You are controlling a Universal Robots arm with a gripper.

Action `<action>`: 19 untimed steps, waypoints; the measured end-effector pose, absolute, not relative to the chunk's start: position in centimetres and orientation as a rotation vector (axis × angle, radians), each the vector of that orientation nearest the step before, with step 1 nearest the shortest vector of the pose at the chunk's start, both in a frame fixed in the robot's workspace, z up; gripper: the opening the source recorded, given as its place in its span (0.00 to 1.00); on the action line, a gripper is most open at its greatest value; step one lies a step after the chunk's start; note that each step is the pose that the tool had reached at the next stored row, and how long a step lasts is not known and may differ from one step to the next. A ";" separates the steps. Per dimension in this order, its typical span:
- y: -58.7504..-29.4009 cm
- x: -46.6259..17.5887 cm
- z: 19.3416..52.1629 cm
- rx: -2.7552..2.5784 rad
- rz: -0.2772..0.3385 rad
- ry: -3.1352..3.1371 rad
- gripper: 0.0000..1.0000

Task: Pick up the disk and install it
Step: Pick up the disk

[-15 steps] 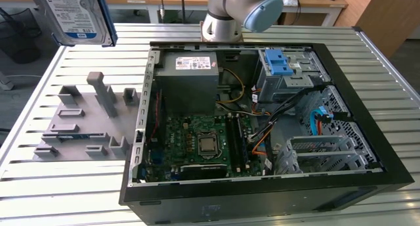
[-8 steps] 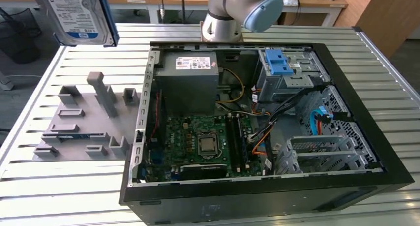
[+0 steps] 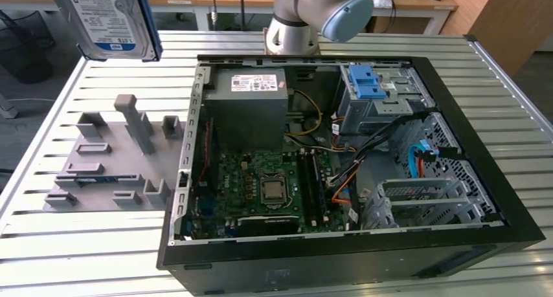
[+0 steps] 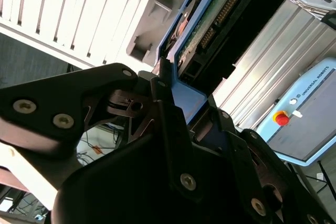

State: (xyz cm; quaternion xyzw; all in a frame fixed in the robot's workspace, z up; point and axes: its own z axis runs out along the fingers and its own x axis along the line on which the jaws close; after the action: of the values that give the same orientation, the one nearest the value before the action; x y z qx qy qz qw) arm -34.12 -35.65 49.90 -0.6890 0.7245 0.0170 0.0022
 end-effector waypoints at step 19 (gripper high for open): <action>-35.7 -32.3 49.9 -2.162 0.053 2.273 0.37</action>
State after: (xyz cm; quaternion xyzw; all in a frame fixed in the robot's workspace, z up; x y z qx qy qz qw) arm -32.30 -35.66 49.88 -0.6890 0.7245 0.0170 0.0022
